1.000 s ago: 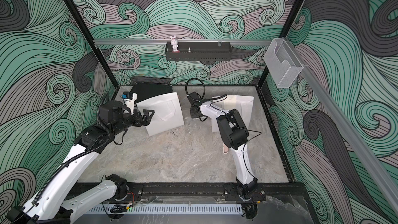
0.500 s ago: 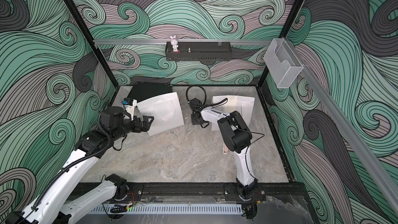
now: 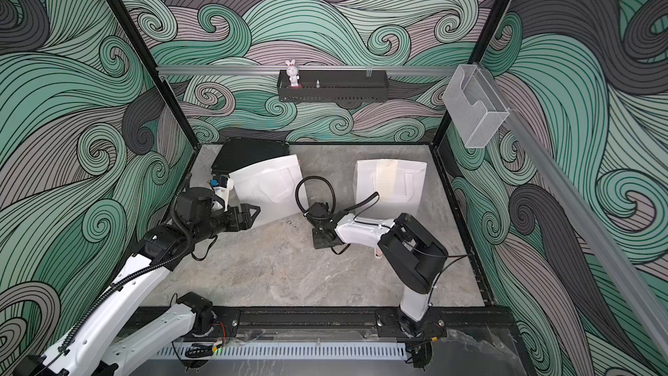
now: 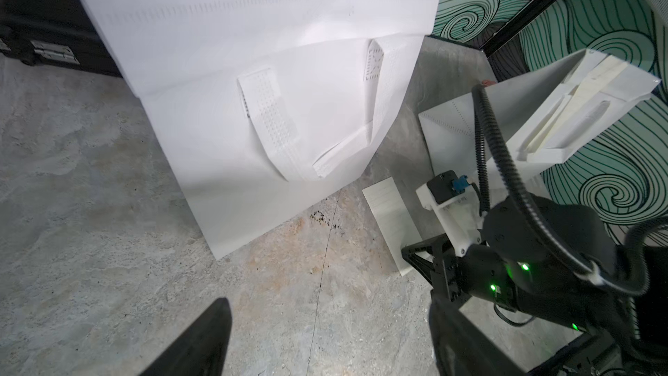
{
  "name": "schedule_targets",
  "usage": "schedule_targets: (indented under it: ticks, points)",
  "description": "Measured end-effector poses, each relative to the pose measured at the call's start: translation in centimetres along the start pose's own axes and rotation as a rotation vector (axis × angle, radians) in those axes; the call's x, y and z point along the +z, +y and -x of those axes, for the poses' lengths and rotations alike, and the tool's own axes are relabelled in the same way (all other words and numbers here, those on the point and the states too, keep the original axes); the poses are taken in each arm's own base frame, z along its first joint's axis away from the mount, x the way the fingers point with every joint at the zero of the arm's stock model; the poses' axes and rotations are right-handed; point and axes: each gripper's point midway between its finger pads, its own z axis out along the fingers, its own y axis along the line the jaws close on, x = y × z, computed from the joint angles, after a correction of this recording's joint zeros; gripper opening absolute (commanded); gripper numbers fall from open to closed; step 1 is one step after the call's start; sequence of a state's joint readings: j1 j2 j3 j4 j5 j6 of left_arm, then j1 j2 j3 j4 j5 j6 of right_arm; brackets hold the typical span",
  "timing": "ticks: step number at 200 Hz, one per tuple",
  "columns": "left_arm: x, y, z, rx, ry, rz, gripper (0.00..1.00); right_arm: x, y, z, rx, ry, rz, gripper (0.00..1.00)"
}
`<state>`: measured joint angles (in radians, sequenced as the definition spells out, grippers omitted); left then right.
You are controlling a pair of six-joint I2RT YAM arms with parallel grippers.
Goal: Staple the receipts to the bags
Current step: Move the receipt to the center of the board, then pick up the receipt from the center of the board.
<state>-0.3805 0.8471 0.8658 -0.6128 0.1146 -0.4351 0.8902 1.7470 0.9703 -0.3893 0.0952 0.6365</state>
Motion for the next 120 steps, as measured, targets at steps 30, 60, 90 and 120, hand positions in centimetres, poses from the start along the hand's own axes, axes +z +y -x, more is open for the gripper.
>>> schedule_targets:
  ticks: [30,60,90,120]
  points:
    - [1.6,0.3,-2.8,-0.091,0.088,-0.025,0.35,-1.1,2.4,-3.1,-0.052,0.045,0.062,0.05]
    - [4.0,-0.8,-6.3,-0.129,0.221,-0.059,0.04,-3.5,2.5,-1.8,-0.055,-0.005,0.098,0.27]
    - [6.7,-2.8,-9.9,-0.121,0.355,-0.075,0.00,-5.9,2.1,0.6,-0.080,-0.083,0.138,0.47]
    - [9.0,-4.5,-12.2,-0.099,0.406,-0.090,0.00,-6.1,0.9,2.2,-0.128,-0.109,0.159,0.48]
